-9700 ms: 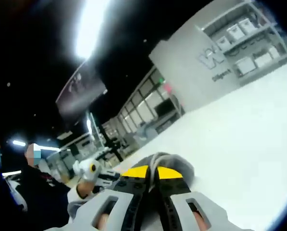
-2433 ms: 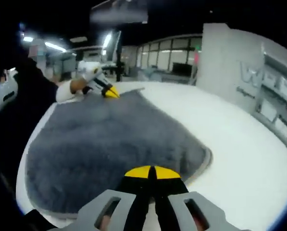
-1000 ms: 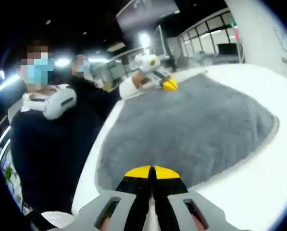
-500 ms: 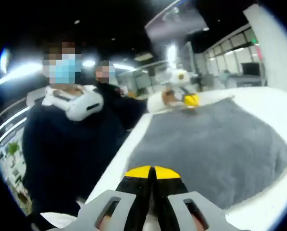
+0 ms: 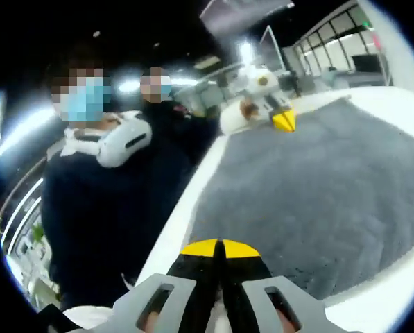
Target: Open the folded towel by lifting each exposed corner and separating the folded layers until the towel lies flat within the target outline without major curled edges
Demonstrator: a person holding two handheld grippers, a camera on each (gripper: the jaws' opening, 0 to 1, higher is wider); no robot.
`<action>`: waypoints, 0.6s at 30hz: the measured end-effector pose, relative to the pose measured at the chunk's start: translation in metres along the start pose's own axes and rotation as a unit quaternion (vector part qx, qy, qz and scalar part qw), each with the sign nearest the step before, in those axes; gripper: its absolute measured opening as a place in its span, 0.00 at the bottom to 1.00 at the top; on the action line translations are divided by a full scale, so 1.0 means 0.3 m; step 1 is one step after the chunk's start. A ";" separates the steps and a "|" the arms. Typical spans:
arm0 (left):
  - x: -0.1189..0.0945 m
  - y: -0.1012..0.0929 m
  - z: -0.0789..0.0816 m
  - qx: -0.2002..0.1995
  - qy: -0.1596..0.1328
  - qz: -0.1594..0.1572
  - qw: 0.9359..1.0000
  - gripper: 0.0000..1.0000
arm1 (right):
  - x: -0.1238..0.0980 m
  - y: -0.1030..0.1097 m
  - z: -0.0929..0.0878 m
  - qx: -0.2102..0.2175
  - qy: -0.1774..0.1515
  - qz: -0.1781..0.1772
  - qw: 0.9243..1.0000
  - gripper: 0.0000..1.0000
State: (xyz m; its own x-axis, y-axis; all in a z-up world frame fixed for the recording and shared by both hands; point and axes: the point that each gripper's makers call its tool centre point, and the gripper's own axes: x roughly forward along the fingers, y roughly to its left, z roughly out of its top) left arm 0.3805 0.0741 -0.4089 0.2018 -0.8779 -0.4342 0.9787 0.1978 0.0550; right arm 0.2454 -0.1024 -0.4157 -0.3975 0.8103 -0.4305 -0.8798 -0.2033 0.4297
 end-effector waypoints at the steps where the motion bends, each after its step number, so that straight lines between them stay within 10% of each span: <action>1: -0.001 0.000 -0.001 0.003 0.001 0.001 1.000 0.00 | 0.002 0.004 -0.001 0.004 0.001 0.003 1.000 0.00; 6: -0.006 -0.004 -0.005 0.012 -0.007 -0.006 1.000 0.00 | -0.020 0.018 0.009 0.024 0.011 0.013 1.000 0.00; 14: -0.007 -0.006 -0.001 0.006 -0.022 -0.018 1.000 0.00 | -0.227 -0.219 0.160 -0.079 -0.114 -0.153 0.978 0.00; 18: -0.005 -0.007 0.002 0.006 -0.025 -0.017 1.000 0.00 | -0.312 -0.337 0.149 -0.037 -0.127 -0.218 0.967 0.00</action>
State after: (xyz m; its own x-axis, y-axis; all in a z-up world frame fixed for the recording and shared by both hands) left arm 0.3781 0.0747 -0.4078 0.1690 -0.9046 -0.3913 0.9855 0.1617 0.0520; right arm 0.3831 -0.1331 -0.3832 0.0833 0.9350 -0.3446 -0.9691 0.1566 0.1906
